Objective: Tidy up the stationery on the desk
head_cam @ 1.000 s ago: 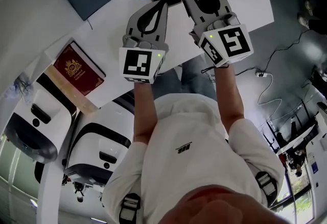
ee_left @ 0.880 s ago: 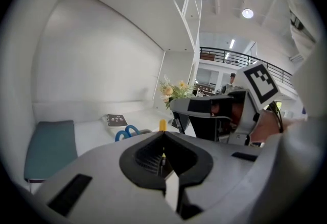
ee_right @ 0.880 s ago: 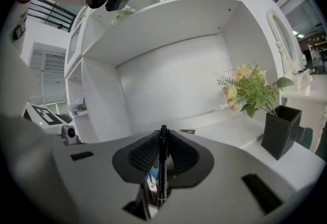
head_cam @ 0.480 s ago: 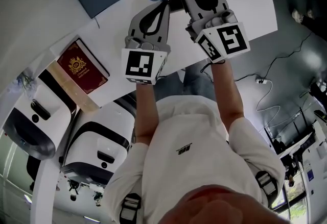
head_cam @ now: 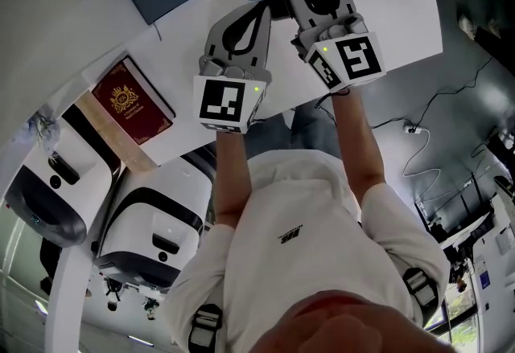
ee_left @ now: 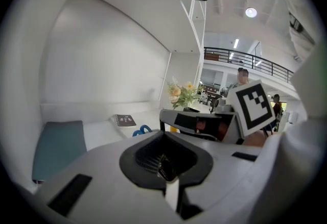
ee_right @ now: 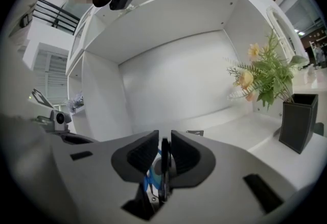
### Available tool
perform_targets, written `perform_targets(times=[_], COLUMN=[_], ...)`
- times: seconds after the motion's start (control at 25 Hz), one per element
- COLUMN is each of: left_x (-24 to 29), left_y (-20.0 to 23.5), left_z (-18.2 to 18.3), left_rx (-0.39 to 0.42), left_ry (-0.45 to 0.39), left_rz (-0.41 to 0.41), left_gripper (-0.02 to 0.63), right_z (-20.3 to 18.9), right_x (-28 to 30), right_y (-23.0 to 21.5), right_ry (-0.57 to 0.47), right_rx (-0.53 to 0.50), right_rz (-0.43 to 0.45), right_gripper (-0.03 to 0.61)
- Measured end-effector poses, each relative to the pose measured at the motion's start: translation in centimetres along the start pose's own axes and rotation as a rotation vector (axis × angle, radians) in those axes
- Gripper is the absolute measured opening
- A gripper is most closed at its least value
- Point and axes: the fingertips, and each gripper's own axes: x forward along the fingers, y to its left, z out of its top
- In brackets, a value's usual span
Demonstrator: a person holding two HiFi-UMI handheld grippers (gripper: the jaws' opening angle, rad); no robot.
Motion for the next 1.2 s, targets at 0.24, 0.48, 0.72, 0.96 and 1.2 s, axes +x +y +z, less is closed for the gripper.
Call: perform_targets(times=[0.24,0.48,0.72,0.96,1.2], left_x=[-0.1,-0.4,-0.8,-1.3,-1.6], left_y=[0.1,-0.1,-0.3,-0.4,-0.8], left_z=[0.6,1.2,1.6,1.6,1.8], left_rx=[0.006,0.02,0.033,0.037,0.04], left_ry=[-0.014,-0.027,-0.04,-0.04,-0.043], left_rz=[0.006,0.009,0.012,0.02,0.017], left_gripper=[0.0,0.0,0.0,0.0,0.0], right_z=[-0.1,0.7,-0.4,-0.7,-0.7], right_x=[-1.1,-3.1,-4.8,-5.9,-6.7], right_y=[0.0,0.7,1.0,1.2,1.4], right_ry=[0.028,0.055,0.105,0.117,0.124], right_rx=[-0.032,-0.107,-0.14,-0.133,-0.133], right_rz=[-0.013,-0.016,-0.033,-0.041,-0.047], right_gripper=[0.069,0.06,0.031,0.028,0.026])
